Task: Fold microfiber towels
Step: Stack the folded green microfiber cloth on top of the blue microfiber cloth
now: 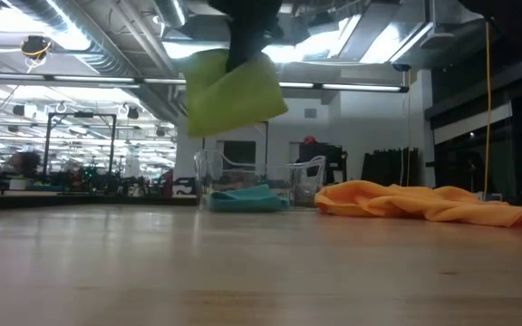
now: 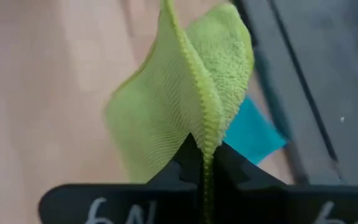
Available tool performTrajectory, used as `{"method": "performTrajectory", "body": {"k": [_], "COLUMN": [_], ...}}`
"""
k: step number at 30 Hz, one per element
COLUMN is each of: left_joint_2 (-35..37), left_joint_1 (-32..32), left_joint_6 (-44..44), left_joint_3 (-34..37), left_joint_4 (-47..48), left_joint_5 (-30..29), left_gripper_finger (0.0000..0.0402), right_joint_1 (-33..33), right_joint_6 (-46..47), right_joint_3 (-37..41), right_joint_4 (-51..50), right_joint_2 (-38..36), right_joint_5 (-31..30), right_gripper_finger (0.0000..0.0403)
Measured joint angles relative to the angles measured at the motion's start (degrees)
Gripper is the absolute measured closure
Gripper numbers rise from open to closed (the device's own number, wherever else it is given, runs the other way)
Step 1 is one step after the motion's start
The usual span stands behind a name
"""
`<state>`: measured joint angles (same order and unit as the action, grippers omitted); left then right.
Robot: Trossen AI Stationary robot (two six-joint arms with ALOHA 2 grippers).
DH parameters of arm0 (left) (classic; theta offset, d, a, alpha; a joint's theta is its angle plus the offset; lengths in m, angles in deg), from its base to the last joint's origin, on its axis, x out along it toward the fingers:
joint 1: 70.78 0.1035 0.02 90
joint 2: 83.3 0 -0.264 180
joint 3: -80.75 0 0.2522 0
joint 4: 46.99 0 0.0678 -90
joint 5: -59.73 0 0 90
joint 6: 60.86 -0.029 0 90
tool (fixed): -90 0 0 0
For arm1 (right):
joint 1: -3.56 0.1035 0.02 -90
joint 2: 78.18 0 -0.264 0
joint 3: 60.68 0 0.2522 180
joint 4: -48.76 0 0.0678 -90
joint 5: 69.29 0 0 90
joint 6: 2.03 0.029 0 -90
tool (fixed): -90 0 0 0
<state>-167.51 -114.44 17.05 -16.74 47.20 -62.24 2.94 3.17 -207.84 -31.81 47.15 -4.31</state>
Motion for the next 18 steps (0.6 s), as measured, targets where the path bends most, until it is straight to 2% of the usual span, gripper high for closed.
{"method": "performTrajectory", "body": {"k": [12,18], "left_joint_2": [0.0,0.0], "left_joint_1": [1.0,1.6], "left_joint_6": [0.0,0.0], "left_joint_3": [0.0,0.0], "left_joint_4": [0.1,0.0], "left_joint_5": [-0.4,-0.5], "left_gripper_finger": [0.0280,0.0280], "right_joint_1": [-13.7,-19.5], "right_joint_6": [-12.9,-14.5], "right_joint_3": [0.1,2.7], "right_joint_4": [5.4,8.9], "right_joint_2": [0.2,0.3], "right_joint_5": [4.7,12.8], "right_gripper_finger": [0.0391,0.0391]}}
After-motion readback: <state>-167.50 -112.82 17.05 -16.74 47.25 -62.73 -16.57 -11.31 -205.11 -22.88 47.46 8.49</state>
